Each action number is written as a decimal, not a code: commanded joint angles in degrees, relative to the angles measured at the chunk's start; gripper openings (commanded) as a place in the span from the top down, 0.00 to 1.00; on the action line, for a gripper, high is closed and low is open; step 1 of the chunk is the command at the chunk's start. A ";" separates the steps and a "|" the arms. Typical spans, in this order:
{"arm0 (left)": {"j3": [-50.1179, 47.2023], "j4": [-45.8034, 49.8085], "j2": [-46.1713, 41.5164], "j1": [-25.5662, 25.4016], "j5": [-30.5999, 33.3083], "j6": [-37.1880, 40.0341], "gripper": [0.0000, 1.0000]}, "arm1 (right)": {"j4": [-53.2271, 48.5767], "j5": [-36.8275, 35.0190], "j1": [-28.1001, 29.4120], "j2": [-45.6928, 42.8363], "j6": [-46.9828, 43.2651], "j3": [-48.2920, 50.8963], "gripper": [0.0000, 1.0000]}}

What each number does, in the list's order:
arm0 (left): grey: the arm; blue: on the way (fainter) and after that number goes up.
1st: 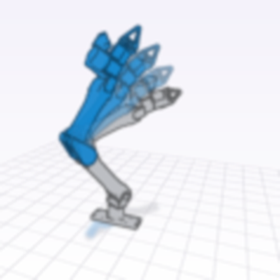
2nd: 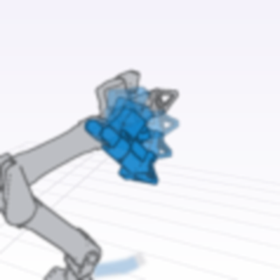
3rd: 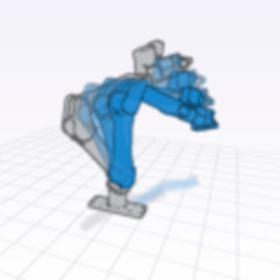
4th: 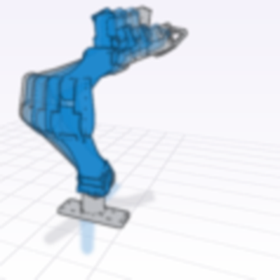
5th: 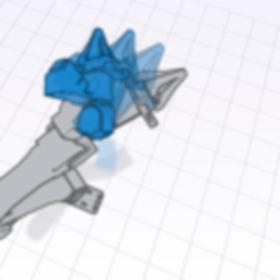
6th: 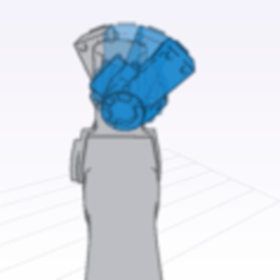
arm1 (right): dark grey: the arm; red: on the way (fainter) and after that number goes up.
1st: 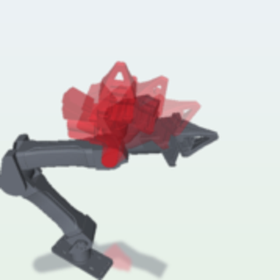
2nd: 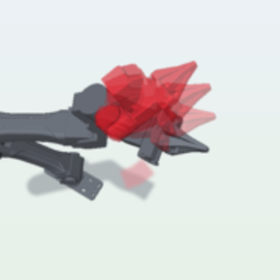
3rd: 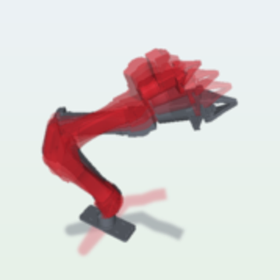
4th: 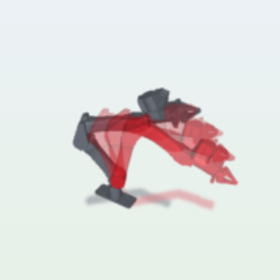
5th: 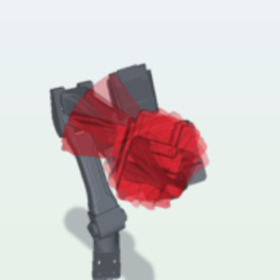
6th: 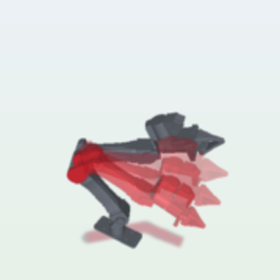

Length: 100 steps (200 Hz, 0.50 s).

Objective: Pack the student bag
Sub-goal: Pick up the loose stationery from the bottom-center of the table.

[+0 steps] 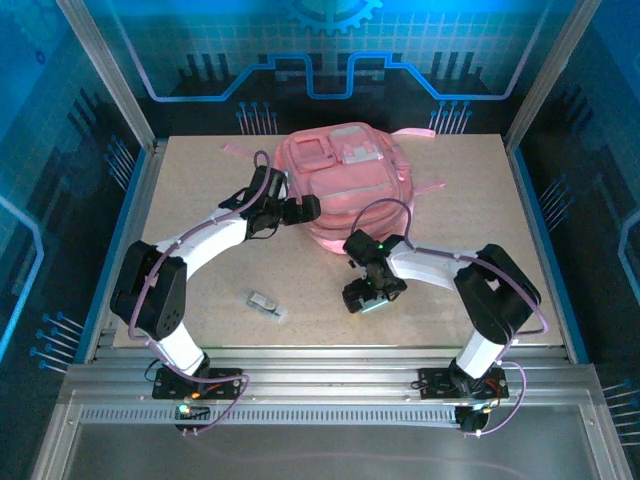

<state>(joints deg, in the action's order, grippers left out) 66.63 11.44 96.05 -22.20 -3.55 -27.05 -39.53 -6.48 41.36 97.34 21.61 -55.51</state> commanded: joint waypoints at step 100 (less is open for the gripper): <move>7.59 3.37 2.14 -0.02 -1.50 8.19 0.01 | -2.40 1.97 -2.30 -5.49 1.84 -1.54 0.33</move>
<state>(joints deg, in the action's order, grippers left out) 70.48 12.93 96.86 -22.20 -3.53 -23.79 -39.29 -6.79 41.47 96.66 22.68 -55.96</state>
